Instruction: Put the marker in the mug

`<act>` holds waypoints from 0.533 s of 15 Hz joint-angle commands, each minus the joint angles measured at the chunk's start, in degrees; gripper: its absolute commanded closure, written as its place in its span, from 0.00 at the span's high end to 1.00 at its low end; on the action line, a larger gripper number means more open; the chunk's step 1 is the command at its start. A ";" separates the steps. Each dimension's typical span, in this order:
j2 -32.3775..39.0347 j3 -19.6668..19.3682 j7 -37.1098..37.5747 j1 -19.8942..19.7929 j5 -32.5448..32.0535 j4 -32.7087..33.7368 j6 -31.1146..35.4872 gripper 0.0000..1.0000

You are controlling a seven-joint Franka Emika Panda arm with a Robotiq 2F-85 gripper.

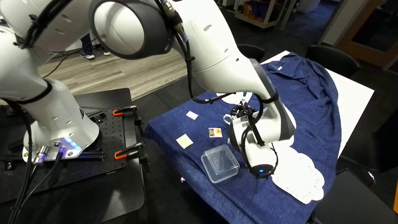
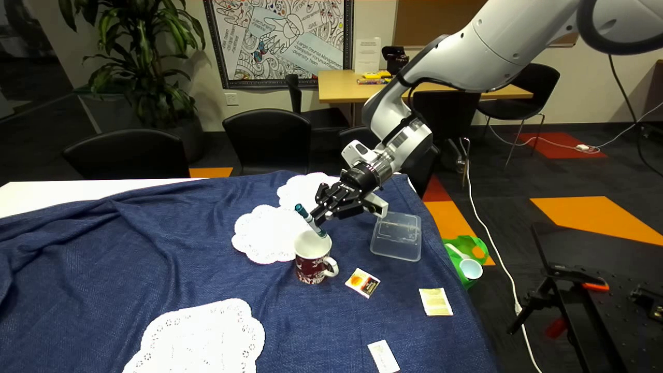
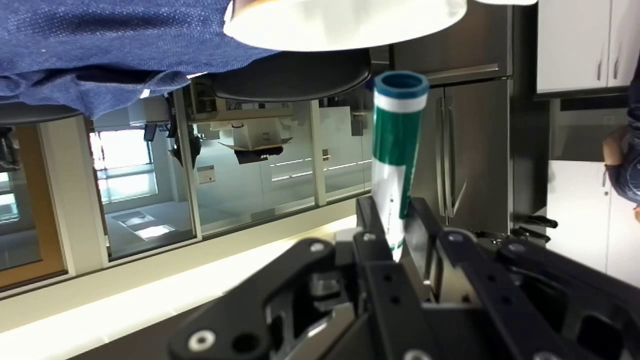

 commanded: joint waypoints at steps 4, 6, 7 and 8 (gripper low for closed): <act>3.01 -0.28 -0.55 -0.29 -0.58 4.71 -1.95 0.05; 3.37 -0.25 -0.53 -0.33 -0.50 5.13 -1.79 0.47; 3.41 -0.22 -0.52 -0.34 -0.46 5.15 -1.74 0.52; 3.51 -0.19 -0.54 -0.37 -0.41 5.24 -1.72 0.59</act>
